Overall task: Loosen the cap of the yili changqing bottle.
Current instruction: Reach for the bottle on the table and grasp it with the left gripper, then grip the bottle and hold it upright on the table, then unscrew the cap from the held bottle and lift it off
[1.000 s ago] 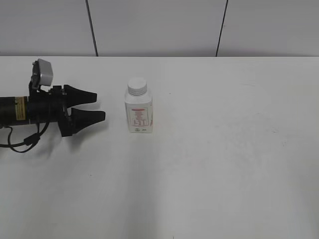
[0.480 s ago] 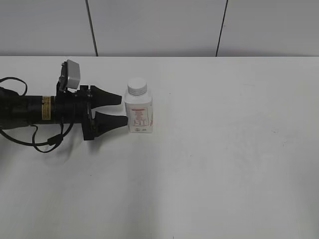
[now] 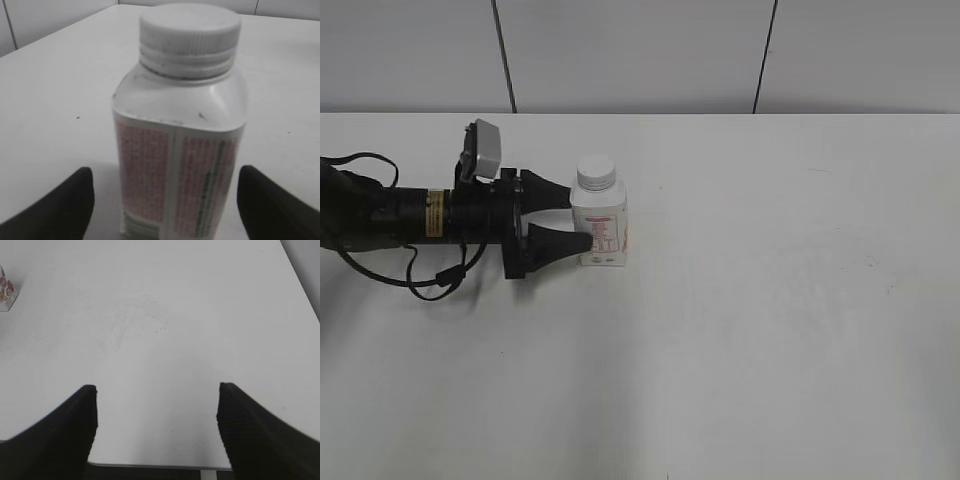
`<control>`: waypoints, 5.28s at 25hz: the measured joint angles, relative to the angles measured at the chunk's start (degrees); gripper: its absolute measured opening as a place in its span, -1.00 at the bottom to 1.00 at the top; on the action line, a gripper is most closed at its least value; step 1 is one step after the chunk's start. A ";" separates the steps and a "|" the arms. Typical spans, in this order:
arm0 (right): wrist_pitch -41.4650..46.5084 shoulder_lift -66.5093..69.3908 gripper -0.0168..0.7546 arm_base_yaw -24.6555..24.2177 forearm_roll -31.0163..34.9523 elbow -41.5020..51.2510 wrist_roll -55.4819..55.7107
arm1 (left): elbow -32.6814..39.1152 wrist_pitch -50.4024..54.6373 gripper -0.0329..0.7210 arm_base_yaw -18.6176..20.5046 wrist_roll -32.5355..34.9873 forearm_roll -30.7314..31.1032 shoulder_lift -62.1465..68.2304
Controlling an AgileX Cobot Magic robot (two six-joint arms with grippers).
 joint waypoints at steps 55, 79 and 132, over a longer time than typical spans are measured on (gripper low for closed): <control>0.00 0.00 0.57 0.00 -2.47 0.00 0.00 | -1.15 3.52 0.05 -19.47 -1.86 -4.94 -0.41; 6.12 68.80 0.57 0.00 5.57 -35.45 -13.59 | -1.15 7.51 0.05 -19.47 3.41 -10.32 -0.41; 6.83 117.37 0.57 24.09 9.54 -67.49 -1.25 | -1.15 7.41 0.04 -19.47 3.58 -12.70 0.94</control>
